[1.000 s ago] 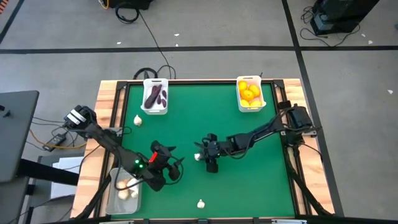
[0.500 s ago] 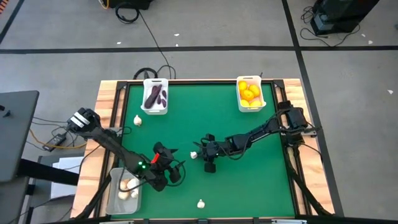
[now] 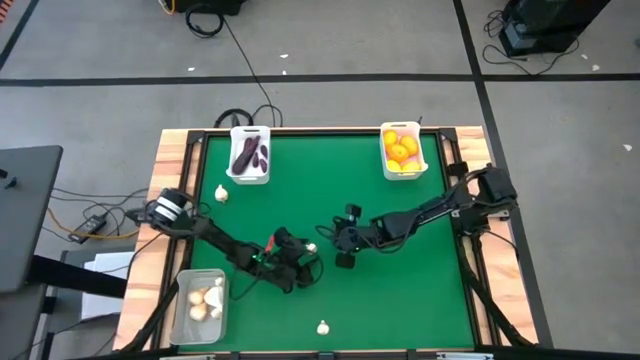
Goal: Sort produce into baskets
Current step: Put the top small garlic into the gray bin
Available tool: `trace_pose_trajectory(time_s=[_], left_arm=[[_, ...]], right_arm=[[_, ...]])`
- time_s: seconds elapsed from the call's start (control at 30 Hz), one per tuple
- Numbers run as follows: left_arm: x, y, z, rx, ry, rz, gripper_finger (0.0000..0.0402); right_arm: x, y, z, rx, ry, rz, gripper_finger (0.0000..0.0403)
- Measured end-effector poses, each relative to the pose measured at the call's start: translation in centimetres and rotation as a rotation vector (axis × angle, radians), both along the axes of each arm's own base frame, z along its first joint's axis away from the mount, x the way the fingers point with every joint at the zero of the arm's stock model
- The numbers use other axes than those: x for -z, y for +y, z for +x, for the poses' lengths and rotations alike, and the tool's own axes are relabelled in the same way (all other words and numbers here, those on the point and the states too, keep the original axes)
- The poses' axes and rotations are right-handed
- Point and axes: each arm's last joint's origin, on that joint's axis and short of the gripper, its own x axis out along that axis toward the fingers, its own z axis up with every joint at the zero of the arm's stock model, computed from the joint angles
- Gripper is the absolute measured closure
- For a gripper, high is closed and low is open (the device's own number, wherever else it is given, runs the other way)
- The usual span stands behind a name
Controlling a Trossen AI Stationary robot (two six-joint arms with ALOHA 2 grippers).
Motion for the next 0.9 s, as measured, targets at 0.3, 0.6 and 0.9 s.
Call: trace_pose_trajectory(time_s=[0.3, 0.6, 0.9], left_arm=[[0.8, 1.1, 0.5, -0.053, -0.011, -0.068, 0.0159], [-3.7, 1.0, -1.1, 0.029, 0.058, -0.223, 0.0273], [-12.2, -1.3, -7.6, 0.271, 0.146, -0.554, 0.0259]], right_arm=[[0.0, 1.2, -0.6, -0.009, 0.022, -0.051, 0.0293], [0.6, 1.2, -0.9, -0.028, 0.008, -0.050, 0.0293], [1.7, 0.7, -1.5, -0.038, -0.034, -0.007, 0.0293]])
